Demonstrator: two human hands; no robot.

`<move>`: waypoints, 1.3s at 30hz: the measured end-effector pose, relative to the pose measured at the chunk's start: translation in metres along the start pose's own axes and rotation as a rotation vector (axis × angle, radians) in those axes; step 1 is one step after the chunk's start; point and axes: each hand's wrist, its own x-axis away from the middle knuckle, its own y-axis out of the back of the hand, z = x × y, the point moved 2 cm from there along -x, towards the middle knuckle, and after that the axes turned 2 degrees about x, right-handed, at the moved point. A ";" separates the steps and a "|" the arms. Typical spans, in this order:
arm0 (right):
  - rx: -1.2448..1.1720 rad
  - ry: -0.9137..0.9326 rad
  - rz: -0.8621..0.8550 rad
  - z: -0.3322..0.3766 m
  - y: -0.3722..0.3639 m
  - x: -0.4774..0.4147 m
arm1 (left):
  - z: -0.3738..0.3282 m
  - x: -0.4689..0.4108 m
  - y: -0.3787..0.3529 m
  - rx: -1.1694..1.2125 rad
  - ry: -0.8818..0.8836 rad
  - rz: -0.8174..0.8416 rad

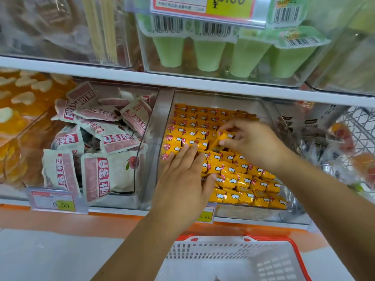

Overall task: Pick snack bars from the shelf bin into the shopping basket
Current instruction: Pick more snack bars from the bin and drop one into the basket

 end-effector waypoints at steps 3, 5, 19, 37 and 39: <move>0.031 0.013 0.031 -0.002 -0.017 -0.007 | 0.000 0.000 -0.001 -0.014 -0.005 0.004; 0.076 0.032 0.068 -0.001 -0.024 -0.012 | 0.000 0.000 -0.001 0.003 -0.006 -0.002; 0.068 -0.026 0.020 -0.029 0.009 -0.011 | -0.012 -0.012 -0.005 -0.078 -0.028 0.051; -0.081 0.057 0.001 -0.020 -0.037 -0.028 | -0.010 -0.012 -0.008 -0.060 -0.003 0.080; -0.111 0.054 0.052 -0.018 -0.033 -0.027 | -0.010 -0.012 -0.009 -0.063 0.001 0.094</move>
